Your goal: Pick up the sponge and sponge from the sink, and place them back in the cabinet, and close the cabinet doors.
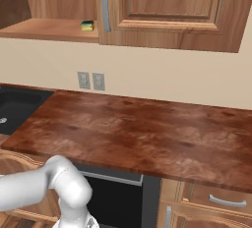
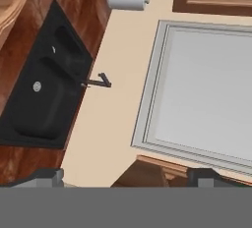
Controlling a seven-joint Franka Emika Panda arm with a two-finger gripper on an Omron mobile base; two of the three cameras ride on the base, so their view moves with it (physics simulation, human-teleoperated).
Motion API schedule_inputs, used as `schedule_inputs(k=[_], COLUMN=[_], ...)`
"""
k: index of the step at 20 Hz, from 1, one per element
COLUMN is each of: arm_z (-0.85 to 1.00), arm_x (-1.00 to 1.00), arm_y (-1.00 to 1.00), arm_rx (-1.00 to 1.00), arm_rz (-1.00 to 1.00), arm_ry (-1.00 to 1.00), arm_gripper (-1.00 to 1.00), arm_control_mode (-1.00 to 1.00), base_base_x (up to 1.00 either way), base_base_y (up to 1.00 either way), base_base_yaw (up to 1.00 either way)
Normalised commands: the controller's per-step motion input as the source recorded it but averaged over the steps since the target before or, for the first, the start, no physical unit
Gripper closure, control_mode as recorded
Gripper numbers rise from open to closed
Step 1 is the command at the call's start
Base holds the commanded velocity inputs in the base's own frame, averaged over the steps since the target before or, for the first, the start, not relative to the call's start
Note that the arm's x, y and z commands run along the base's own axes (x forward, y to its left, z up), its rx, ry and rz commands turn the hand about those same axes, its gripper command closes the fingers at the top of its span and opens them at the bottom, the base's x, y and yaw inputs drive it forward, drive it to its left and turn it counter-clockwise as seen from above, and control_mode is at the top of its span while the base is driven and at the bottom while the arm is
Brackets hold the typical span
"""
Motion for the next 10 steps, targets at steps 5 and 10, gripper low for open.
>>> schedule_inputs(k=[5,10], arm_z=[0.00,-0.01], arm_x=[0.23,0.21], arm_y=[0.07,0.04], arm_rx=[0.01,0.05], arm_rz=[-0.07,-0.06], arm_ry=[0.00,0.00], arm_gripper=[-1.00,-1.00], arm_control_mode=[-1.00,-1.00], base_base_x=[0.00,0.00], base_base_y=[0.00,0.00], base_base_yaw=[0.00,0.00])
